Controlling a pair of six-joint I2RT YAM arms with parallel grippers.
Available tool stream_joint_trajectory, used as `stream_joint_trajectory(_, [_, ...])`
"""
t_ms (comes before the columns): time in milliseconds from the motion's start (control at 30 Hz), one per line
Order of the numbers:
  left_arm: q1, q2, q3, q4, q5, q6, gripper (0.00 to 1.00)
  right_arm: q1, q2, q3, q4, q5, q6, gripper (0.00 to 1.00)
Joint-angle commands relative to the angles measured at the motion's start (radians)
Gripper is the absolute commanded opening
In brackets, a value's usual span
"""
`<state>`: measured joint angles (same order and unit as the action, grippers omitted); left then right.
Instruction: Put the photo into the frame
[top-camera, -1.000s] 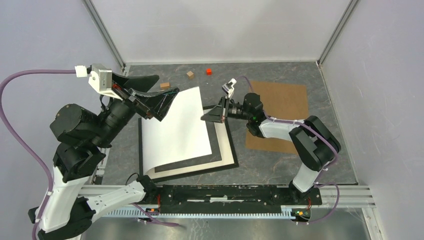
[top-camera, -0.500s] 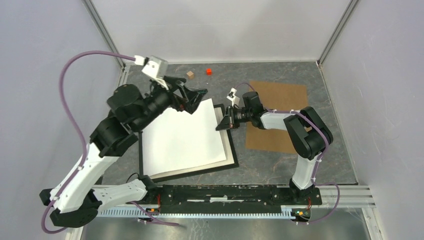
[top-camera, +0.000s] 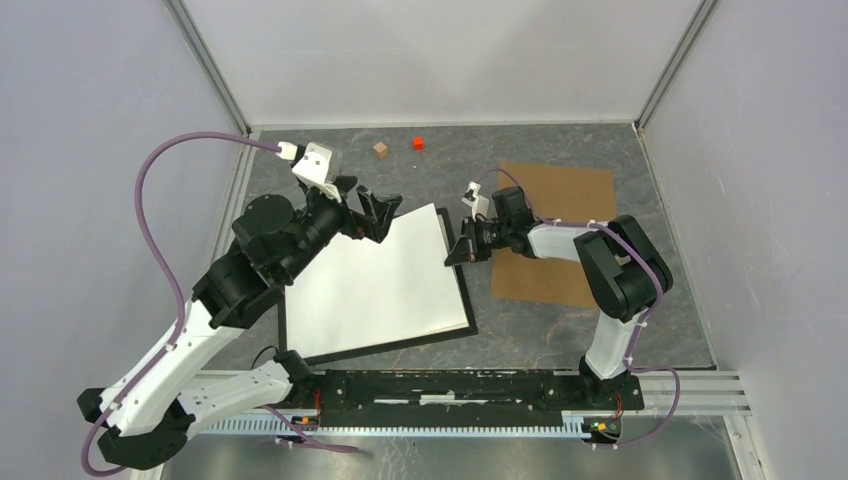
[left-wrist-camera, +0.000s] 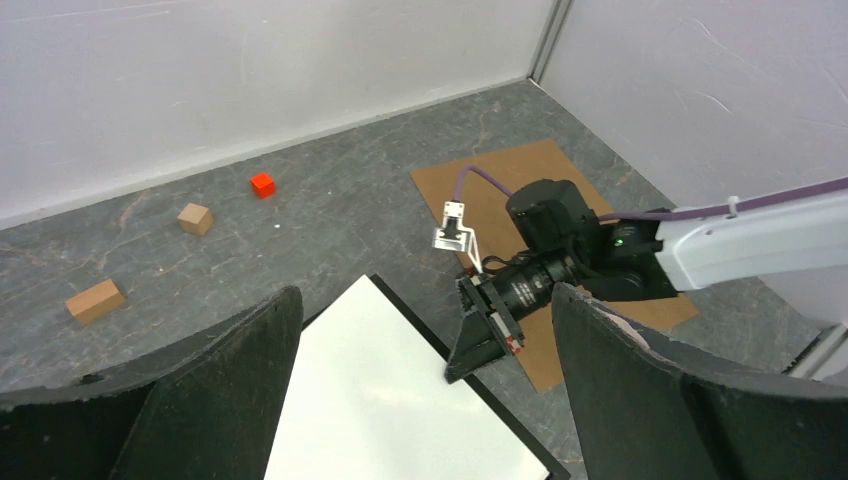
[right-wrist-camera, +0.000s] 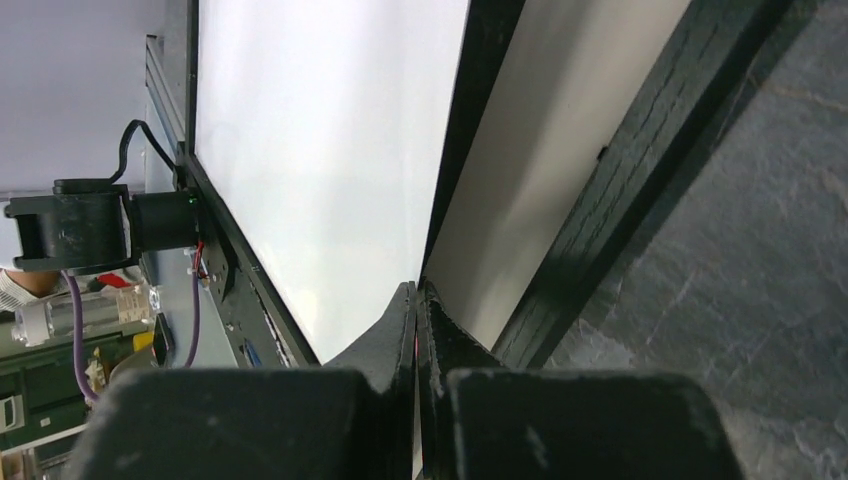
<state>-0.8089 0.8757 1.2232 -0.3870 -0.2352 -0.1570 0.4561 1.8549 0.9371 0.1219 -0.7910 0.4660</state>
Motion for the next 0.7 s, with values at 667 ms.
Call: stream_joint_trajectory(667, [0.005,-0.032,-0.044,0.084,-0.034,0.053,1.0,0.042,-0.069,-0.049,0.147,0.058,0.105,0.0])
